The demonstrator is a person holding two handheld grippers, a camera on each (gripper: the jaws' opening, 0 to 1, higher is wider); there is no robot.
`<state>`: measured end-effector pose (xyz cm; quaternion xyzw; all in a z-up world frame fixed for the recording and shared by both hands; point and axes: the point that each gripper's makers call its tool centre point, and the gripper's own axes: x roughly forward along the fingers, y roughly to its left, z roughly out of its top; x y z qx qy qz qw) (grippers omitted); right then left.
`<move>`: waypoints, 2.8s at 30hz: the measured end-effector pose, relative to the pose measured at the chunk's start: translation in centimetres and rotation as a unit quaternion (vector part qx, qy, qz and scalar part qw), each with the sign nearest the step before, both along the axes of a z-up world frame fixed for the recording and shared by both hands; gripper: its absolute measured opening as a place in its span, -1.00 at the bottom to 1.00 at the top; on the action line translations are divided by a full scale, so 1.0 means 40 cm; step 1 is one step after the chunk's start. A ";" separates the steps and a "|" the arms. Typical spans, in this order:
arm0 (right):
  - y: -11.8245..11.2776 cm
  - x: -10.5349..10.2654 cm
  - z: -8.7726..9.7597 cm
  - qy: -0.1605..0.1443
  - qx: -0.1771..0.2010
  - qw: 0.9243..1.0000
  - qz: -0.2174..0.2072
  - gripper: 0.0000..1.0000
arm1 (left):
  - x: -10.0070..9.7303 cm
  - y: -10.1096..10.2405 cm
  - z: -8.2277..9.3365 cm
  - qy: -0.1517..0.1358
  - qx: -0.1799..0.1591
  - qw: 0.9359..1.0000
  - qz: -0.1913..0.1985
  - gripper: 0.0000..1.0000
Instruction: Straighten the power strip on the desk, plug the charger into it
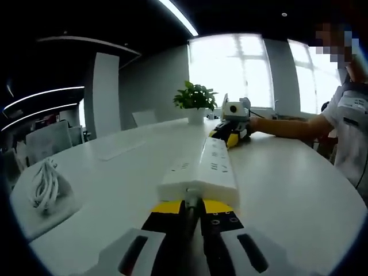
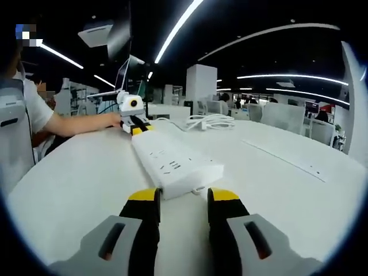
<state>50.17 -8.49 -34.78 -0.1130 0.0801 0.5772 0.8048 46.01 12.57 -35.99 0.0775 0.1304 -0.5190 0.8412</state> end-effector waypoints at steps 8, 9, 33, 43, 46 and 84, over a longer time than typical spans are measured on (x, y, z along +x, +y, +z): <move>-0.012 -0.006 -0.003 -0.009 -0.006 1.000 0.002 -0.37 | -0.005 0.001 -0.002 -0.001 -0.001 1.000 -0.001 -0.73; -0.014 -0.005 -0.003 -0.008 -0.004 1.000 0.003 -0.37 | -0.006 0.001 -0.002 0.000 -0.002 1.000 0.000 -0.73; -0.007 0.105 -0.013 -0.016 -0.004 1.000 -0.014 -0.28 | -0.005 0.005 -0.008 0.009 -0.007 1.000 -0.002 -0.75; 0.006 0.072 -0.006 0.005 0.003 1.000 0.022 -0.56 | -0.007 0.006 -0.010 0.012 -0.009 1.000 -0.004 -0.75; 0.011 0.075 -0.013 0.025 0.003 0.999 0.030 -0.66 | -0.008 0.006 -0.011 0.013 -0.010 1.000 -0.004 -0.75; 0.019 0.058 0.012 0.075 0.069 0.992 0.077 -0.60 | -0.018 0.003 -0.016 0.019 -0.014 1.000 -0.011 -0.77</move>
